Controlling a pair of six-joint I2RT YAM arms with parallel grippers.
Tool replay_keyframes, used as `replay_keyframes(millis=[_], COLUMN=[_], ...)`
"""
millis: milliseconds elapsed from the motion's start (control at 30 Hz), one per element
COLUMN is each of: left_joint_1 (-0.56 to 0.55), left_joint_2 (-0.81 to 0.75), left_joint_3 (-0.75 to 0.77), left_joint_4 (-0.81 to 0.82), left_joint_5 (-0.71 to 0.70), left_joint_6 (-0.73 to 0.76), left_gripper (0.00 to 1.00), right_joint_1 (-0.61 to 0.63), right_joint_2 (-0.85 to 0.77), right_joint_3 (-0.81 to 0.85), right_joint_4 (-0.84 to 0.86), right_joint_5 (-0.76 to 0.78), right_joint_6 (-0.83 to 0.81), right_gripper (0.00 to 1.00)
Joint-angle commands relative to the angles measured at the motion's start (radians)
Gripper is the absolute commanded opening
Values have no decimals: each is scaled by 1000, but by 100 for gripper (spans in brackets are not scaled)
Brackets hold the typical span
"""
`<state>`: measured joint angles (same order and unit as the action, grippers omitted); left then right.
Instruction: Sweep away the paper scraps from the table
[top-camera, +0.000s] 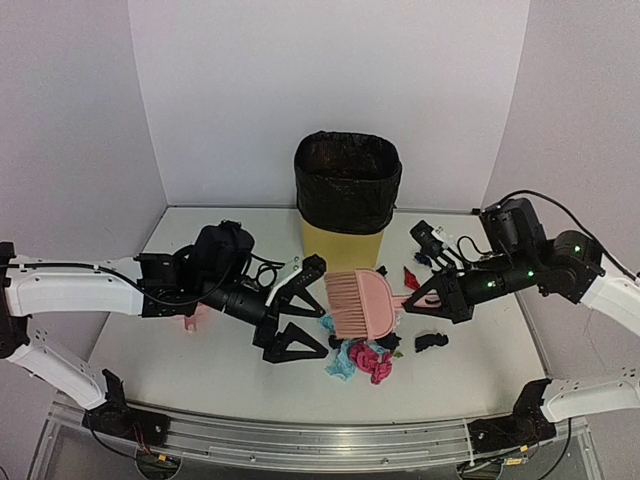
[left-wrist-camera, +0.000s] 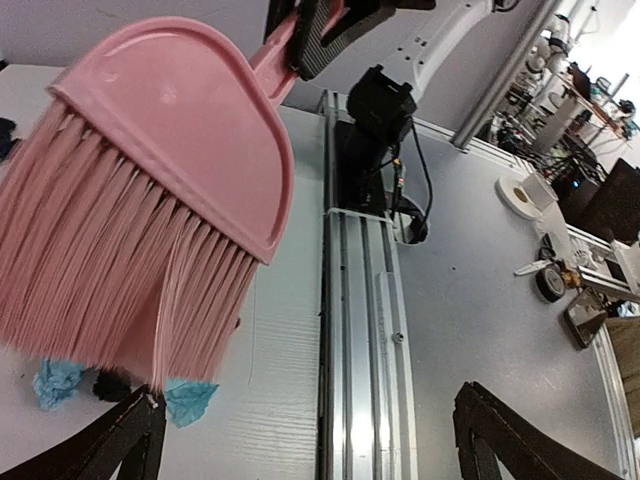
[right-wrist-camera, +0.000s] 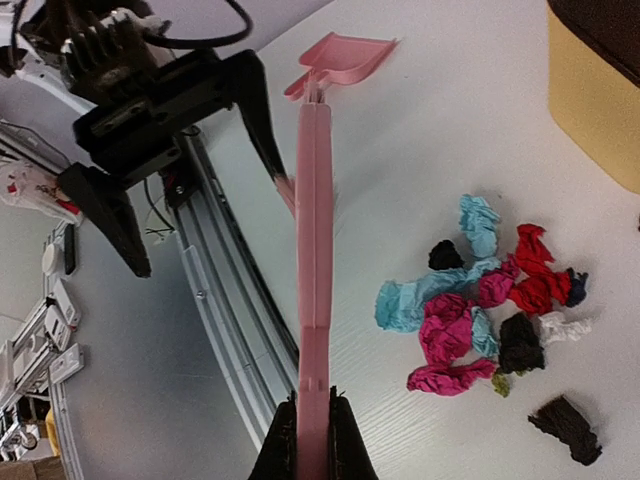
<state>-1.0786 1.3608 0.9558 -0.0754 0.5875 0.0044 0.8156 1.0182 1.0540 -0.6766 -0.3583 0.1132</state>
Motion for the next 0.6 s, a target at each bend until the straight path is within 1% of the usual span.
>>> replay_keyframes(millis=[0,133,267,333,367,400,467,533,567], left_joint_1=[-1,-1,-1,4,6,12,31,67,83], left_joint_2=[-98,-131,-142,-128,-118,-105,-68,-19,9], left_joint_3=[38,46,29,39,45,53,70,116,153], left_joint_4=[-42,-85,-83,-104,-116,-124,-141,-208,-270], left_joint_5=[-338,-784,-979,-1055,-1074,-1075,-1074,-1053,-1065], left_joint_6=[-101,-258,-362,-440,-475,-502,-557,-608,-646], left_gripper=[100,100,100,100,100,100,100,100,100], right_joint_1=[-4,-5,-17,-39,-61,-89,-159,-291,-344], right_joint_2=[-18,-24,-42,-35,-26,-12,19,66,99], right_joint_3=[61,65,87,109,122,132,155,184,196], right_joint_4=[-123,-165,-189,-190,-190,-190,-191,-192,-194], right_joint_5=[374,627,800,893,932,939,944,889,855], right_joint_6=[2,-74,-211,-278,-329,-372,-449,-532,-582], right_gripper=[0,0,0,0,0,0,0,0,0])
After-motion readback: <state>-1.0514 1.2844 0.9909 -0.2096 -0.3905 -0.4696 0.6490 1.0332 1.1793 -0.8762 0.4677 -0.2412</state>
